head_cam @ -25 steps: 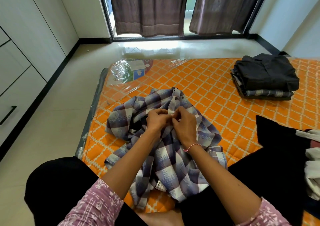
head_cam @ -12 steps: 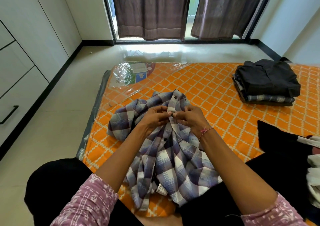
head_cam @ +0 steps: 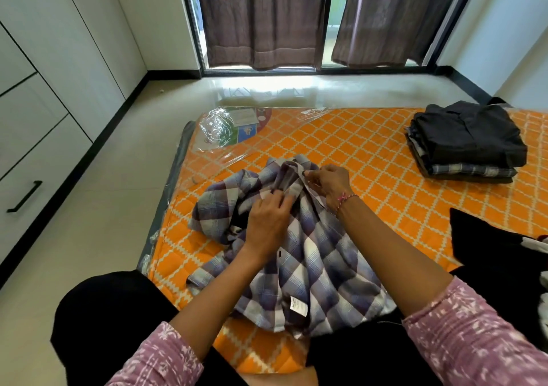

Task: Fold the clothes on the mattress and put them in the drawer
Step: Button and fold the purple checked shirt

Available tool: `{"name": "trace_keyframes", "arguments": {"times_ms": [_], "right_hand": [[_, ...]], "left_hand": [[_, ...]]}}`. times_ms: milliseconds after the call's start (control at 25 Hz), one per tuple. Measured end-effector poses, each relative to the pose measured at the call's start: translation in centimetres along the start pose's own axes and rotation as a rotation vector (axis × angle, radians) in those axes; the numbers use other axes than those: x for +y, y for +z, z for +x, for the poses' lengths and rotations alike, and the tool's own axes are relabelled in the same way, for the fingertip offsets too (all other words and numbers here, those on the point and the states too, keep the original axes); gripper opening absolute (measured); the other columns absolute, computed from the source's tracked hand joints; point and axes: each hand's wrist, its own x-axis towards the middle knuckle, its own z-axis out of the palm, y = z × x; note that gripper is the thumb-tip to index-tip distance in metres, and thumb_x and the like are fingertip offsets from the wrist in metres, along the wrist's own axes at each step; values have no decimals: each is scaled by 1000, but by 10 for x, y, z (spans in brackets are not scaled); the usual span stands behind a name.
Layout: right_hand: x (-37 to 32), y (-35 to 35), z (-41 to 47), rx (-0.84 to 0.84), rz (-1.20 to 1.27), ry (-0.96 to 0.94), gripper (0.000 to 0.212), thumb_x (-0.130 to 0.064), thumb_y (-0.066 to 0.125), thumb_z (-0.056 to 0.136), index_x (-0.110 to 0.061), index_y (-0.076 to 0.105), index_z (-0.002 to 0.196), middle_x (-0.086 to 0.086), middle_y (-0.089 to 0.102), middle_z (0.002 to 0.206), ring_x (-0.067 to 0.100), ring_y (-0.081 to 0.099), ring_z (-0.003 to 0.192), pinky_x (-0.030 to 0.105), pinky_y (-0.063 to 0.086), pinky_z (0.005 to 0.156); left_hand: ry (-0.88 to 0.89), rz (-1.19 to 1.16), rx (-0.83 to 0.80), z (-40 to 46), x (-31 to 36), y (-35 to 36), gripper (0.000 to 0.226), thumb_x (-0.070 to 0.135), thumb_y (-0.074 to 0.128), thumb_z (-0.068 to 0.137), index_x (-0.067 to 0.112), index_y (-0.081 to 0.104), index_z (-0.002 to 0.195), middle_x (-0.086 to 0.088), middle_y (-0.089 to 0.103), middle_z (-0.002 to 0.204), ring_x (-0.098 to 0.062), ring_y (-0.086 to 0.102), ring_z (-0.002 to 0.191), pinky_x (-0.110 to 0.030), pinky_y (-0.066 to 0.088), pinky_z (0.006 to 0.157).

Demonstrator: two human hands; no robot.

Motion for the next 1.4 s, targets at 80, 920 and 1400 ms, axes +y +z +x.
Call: {"name": "trace_keyframes", "arguments": {"times_ms": [80, 920, 1400], "right_hand": [[18, -9, -5, -59, -164, -88, 34, 8, 62, 83, -9, 46, 59, 11, 49, 66, 25, 53, 74, 31, 45, 60], [39, -20, -51, -313, -170, 289, 43, -1, 58, 91, -12, 43, 52, -2, 34, 40, 7, 29, 33, 16, 23, 35], [38, -4, -66, 7, -722, -297, 26, -11, 68, 80, 1, 64, 58, 17, 61, 62, 31, 55, 59, 27, 35, 51]], "left_hand": [[-86, -42, -142, -2, -1, 5, 18, 17, 52, 93, 13, 60, 109, -6, 64, 104, -26, 62, 84, -30, 40, 57], [-847, -1208, -384, 14, -4, -18, 10, -6, 63, 83, 0, 66, 75, -10, 63, 67, -13, 59, 58, -16, 51, 53], [-721, -1076, -224, 8, 6, -19, 11, 1, 66, 84, 9, 70, 78, -2, 66, 74, -7, 60, 66, -15, 46, 60]]}}
